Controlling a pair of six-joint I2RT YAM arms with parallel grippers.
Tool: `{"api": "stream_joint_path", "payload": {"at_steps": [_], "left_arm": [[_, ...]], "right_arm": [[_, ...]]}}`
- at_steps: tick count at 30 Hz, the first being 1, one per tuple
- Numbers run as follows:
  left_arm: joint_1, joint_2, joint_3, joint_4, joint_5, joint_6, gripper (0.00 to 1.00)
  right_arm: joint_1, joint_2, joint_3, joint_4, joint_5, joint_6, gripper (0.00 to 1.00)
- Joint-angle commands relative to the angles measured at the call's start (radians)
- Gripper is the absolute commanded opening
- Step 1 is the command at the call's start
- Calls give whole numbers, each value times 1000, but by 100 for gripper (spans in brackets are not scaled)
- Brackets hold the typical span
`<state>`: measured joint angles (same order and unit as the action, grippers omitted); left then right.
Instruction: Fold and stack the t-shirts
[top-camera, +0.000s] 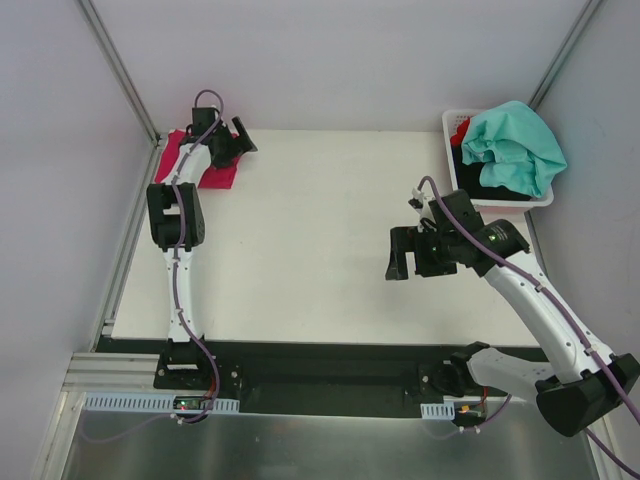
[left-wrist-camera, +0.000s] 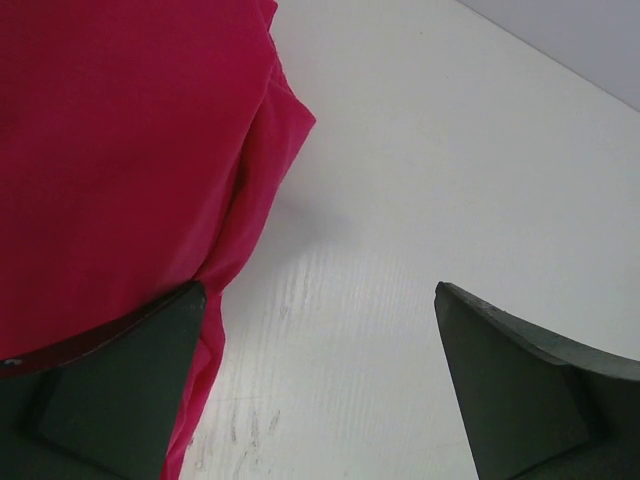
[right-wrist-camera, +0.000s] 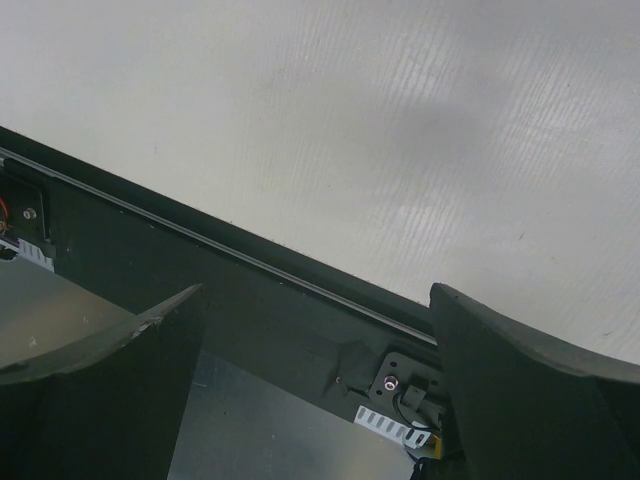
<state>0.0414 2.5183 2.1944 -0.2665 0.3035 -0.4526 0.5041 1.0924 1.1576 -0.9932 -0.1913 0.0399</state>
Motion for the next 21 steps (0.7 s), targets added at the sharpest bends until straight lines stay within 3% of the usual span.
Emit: {"api": "stream_joint_path", "payload": {"at_steps": [1,8,11,14,15,21], "left_arm": [[14,-166,-7,16,-4,11,99],[-8,-464,-97,-46,133,-46,99],[-38,-674,-321,-76,134,-35,99],[-150,-895,-650,-132,-16,21,99],[-175,-997,-710,-154,-147,31,99],[-258,-1399,-1113,-218,-392,49,99]], "right_arm": [[7,0,51,-15,-4,0,96],[33,20,128,25,35,6,96],[36,40,168,54,55,18,96],[42,72,215,77,95,29,96],[43,80,214,82,140,37,96],[59,34,62,192,364,52,96]]}}
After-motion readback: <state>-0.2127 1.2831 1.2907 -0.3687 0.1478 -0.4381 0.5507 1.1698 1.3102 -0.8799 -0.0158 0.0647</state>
